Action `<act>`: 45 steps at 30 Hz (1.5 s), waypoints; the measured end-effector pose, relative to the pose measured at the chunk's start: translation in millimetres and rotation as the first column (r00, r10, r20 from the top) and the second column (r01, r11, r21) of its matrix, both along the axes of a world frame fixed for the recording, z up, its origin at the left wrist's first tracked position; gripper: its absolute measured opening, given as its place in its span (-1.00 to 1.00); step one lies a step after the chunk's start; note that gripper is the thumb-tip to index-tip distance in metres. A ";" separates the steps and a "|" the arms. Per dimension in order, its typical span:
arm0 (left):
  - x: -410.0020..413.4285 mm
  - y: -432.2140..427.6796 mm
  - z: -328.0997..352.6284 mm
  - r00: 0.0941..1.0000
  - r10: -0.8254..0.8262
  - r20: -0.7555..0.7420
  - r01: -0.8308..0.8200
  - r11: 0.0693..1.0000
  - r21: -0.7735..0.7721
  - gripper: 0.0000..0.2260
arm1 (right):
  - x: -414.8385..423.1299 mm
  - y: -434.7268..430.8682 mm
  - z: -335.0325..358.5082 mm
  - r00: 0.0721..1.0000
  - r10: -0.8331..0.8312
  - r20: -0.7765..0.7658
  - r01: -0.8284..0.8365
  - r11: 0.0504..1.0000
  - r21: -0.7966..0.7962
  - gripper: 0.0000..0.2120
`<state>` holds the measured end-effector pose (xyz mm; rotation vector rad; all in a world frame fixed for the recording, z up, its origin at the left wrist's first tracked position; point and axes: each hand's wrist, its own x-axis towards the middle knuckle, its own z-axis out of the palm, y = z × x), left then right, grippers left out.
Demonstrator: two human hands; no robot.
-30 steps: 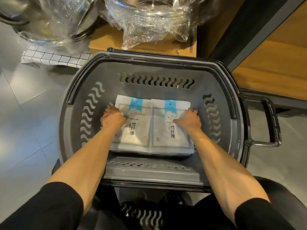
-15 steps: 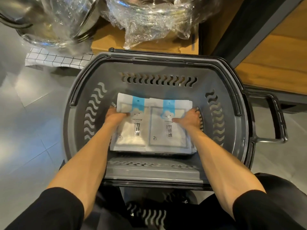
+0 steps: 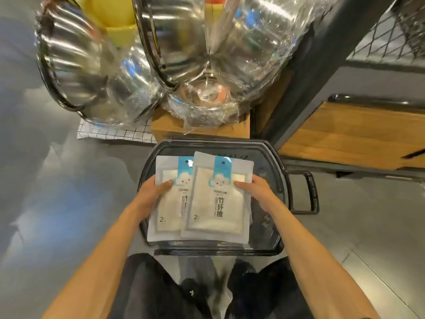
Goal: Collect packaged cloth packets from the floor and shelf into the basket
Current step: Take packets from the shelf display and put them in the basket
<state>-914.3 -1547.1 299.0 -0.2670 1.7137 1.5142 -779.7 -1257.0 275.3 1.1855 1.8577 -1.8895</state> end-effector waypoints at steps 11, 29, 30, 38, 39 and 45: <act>58.9 -7.4 274.2 0.998 -0.051 -0.025 0.054 0.992 0.113 -0.65 | 75.5 -4.1 314.6 0.999 -0.024 -0.025 0.026 0.997 0.072 -0.71; 210.0 166.6 436.7 0.983 0.038 -0.180 -0.011 0.989 0.147 -0.74 | 242.0 189.9 509.1 0.970 0.232 -0.079 -0.214 0.959 0.187 -0.76; 215.8 177.5 441.4 0.980 0.046 -0.191 -0.016 0.988 0.154 -0.79 | 244.1 200.5 511.0 0.968 0.236 -0.085 -0.215 0.955 0.202 -0.77; 231.7 228.3 471.6 0.968 0.113 -0.225 -0.072 0.980 0.183 -0.88 | 240.9 254.7 522.8 0.960 0.241 -0.145 -0.206 0.954 0.219 -0.78; 231.7 232.0 475.3 0.966 0.126 -0.226 -0.084 0.979 0.186 -0.87 | 237.4 259.2 523.5 0.960 0.230 -0.159 -0.197 0.960 0.197 -0.79; 227.3 245.0 476.0 0.945 0.218 -0.242 -0.153 0.953 0.261 -0.70 | 209.8 277.2 533.6 0.932 0.311 -0.187 -0.253 0.926 0.282 -0.90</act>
